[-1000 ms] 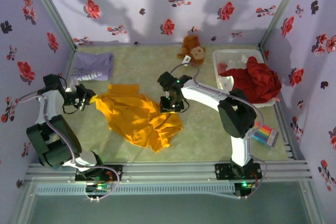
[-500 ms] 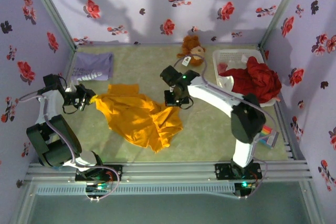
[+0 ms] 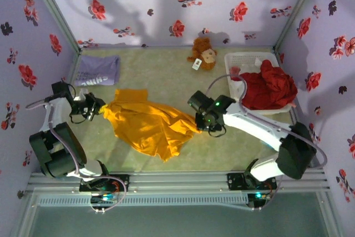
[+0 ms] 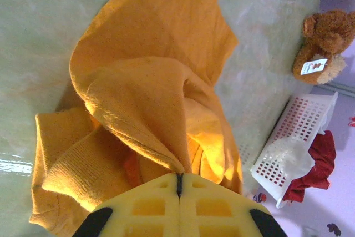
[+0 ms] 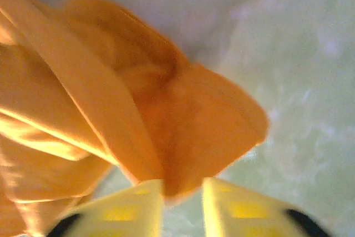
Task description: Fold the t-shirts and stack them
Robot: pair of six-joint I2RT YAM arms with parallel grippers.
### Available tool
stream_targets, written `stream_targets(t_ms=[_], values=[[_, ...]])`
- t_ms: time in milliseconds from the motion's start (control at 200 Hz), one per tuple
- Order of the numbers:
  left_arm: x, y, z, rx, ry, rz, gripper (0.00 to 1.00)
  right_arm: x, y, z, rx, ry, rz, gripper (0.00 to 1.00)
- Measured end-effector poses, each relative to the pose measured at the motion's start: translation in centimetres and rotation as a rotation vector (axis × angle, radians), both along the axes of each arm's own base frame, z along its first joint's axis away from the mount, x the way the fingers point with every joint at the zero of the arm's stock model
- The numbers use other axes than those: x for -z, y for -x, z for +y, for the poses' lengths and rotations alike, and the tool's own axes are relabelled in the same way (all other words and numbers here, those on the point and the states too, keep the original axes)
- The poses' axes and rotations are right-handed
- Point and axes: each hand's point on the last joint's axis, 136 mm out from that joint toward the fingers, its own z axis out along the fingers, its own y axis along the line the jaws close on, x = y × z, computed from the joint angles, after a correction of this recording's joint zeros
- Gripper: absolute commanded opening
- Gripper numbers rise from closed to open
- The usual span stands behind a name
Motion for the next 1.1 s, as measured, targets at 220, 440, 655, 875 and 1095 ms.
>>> stream_targets(t_ms=[220, 440, 655, 875, 1095], values=[[0.0, 0.0, 0.1, -0.001, -0.006, -0.002, 0.00, -0.8, -0.6, -0.9, 0.057, -0.040, -0.004, 0.40], [0.1, 0.0, 0.1, -0.002, -0.012, 0.000, 0.00, 1.7, 0.0, -3.3, 0.003, 0.010, 0.011, 0.35], [0.1, 0.0, 0.2, -0.002, -0.012, 0.000, 0.00, 4.1, 2.8, -2.8, -0.189, 0.076, 0.018, 0.37], [0.1, 0.0, 0.1, -0.002, -0.011, 0.002, 0.00, 5.9, 3.1, -2.0, -0.225, 0.076, 0.015, 0.37], [0.1, 0.1, 0.1, -0.002, -0.011, 0.003, 0.00, 7.9, 2.9, -1.0, -0.238, 0.085, 0.036, 0.38]])
